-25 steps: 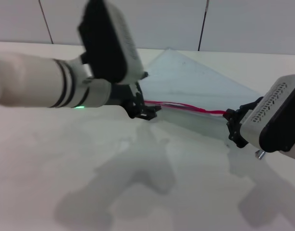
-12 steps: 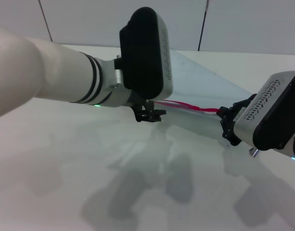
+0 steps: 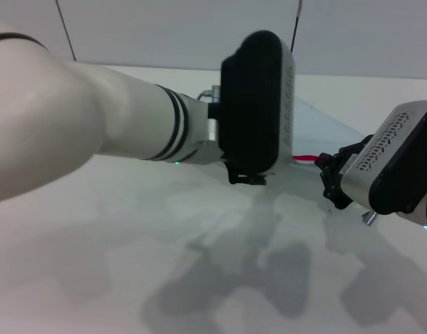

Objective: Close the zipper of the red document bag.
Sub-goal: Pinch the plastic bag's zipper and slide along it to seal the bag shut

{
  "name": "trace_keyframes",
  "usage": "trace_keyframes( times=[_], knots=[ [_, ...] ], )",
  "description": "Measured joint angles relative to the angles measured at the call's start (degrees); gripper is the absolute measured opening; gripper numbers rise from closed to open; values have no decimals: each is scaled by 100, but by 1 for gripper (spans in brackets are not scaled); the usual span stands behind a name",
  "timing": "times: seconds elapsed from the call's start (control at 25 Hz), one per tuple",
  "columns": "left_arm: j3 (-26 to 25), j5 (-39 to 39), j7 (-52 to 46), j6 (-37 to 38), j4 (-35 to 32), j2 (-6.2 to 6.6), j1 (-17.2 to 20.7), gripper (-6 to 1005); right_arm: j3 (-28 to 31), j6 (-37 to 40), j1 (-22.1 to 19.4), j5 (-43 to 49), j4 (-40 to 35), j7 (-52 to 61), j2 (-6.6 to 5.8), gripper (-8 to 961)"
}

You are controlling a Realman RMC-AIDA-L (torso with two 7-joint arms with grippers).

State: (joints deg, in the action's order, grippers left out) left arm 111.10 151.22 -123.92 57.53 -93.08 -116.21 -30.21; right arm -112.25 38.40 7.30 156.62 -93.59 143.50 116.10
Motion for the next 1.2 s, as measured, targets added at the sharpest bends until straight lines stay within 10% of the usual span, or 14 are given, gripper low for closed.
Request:
trace_keyframes(
  times=[1.2],
  knots=[
    [153, -2, 41, -621, 321, 2, 26, 554, -120, 0, -222, 1, -408, -39, 2, 15]
  ],
)
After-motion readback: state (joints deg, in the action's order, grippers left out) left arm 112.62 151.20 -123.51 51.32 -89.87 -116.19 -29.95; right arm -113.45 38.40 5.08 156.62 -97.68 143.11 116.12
